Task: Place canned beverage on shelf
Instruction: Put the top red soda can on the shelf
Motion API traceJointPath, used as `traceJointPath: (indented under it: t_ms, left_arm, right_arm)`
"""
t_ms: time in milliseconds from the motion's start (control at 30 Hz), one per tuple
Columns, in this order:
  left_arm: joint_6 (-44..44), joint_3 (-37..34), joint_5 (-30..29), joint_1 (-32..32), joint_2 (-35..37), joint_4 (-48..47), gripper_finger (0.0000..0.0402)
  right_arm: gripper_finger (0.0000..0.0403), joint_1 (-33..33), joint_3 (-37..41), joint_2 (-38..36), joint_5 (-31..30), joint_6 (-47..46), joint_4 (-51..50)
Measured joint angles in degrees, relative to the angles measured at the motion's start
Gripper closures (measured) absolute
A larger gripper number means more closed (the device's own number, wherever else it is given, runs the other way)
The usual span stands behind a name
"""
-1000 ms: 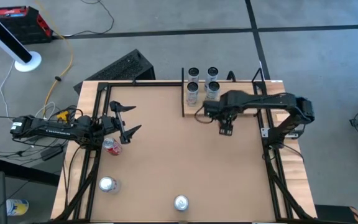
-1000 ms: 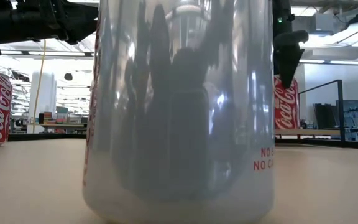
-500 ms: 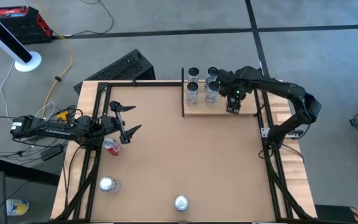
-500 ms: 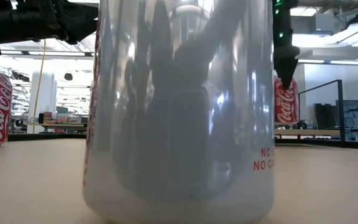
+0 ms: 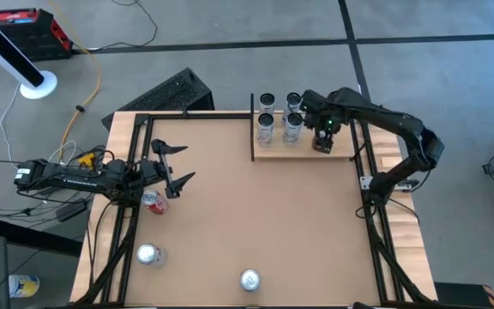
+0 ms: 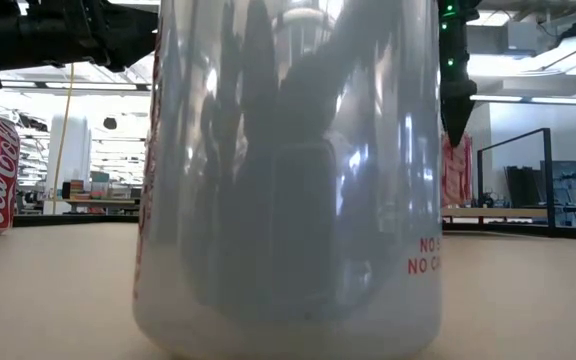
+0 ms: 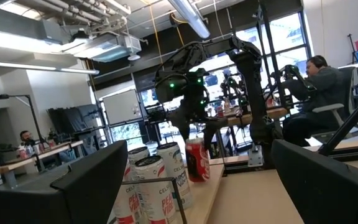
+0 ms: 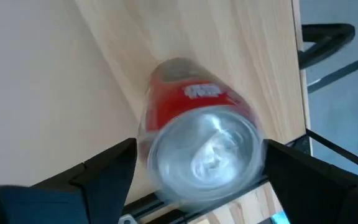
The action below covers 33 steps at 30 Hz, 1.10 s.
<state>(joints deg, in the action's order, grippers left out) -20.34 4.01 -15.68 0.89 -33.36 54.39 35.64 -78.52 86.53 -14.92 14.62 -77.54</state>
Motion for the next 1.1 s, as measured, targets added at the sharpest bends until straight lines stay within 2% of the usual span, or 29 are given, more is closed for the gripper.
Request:
traceJointPath:
  t_ms: [333,567,667,767,900,1100]
  left_arm:
    - [0.0,0.0,0.0,0.0,0.0,0.0,0.0016]
    - [0.0,0.0,0.0,0.0,0.0,0.0,0.0016]
    - [0.0,0.0,0.0,0.0,0.0,0.0,0.0016]
    - [0.0,0.0,0.0,0.0,0.0,0.0,0.0016]
    - [1.1,0.0,0.0,0.0,0.0,-0.1,0.0016]
    - [3.1,0.0,0.3,0.0,0.0,-1.4,0.0016]
  right_arm:
    - [0.0030,0.0,-0.2,0.0,-0.4,0.6,-0.3]
    - [0.0035,-0.4,-6.9,0.0,-2.0,-0.6,-3.4]
    - [0.0035,-1.0,-11.6,0.0,-2.0,-4.8,-6.2]
    - [0.0036,-2.6,-14.1,-0.3,0.4,-14.1,-9.7]
    - [0.0055,-6.5,-11.2,-3.8,7.7,-21.5,-12.2]
    - [0.0128,-15.4,2.2,-15.9,7.6,-32.1,-8.8]
